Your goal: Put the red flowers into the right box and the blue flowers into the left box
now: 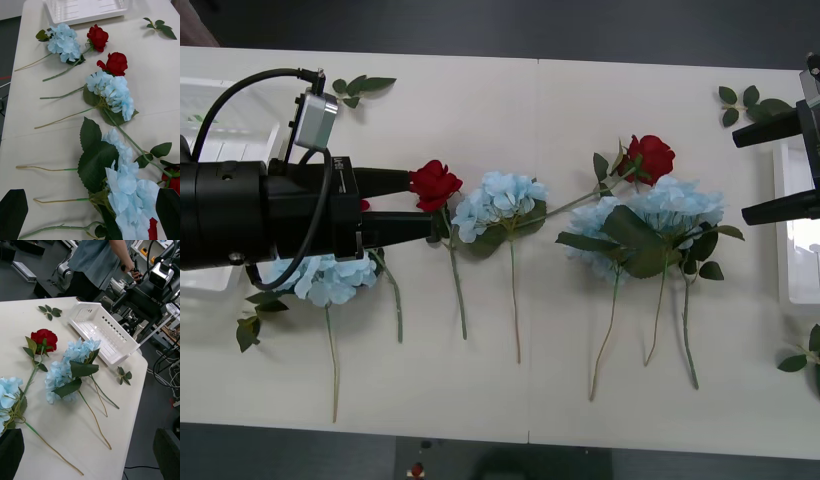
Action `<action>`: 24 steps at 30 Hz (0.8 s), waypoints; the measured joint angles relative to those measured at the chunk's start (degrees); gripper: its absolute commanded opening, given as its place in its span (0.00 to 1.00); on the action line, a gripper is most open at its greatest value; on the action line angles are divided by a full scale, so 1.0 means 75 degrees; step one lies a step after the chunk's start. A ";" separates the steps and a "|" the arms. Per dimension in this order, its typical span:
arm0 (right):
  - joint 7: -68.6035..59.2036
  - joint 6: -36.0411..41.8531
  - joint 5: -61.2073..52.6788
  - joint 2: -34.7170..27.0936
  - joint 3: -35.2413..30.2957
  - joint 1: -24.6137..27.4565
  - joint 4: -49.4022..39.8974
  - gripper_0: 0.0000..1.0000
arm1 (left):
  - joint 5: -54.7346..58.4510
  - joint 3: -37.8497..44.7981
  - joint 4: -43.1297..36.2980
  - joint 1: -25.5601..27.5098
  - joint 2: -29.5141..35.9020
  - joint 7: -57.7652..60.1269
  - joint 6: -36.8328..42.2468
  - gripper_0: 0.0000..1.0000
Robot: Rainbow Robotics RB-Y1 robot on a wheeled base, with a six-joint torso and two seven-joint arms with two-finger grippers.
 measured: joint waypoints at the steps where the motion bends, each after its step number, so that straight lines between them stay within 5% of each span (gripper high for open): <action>1: 0.0000 0.0000 0.0000 0.0000 0.0000 0.0000 0.0000 1.00 | 0.0000 -0.0036 0.0012 0.0043 -0.0033 0.0000 0.0000 1.00; 10: 0.0000 0.0000 0.0000 0.0000 0.0000 0.0000 0.0000 1.00 | 0.0627 0.0811 0.0015 0.0428 -0.0416 0.0398 0.0252 1.00; 16: -0.0001 0.0000 0.0000 0.0000 0.0006 0.0048 0.0012 1.00 | -0.0361 0.2297 0.0012 0.0428 -0.0112 0.3240 0.1657 1.00; 24: -0.0840 -0.0004 0.0118 -0.0189 0.0008 0.0054 0.0013 1.00 | -0.1742 0.3544 -0.0010 0.0603 0.0320 0.5178 0.3642 1.00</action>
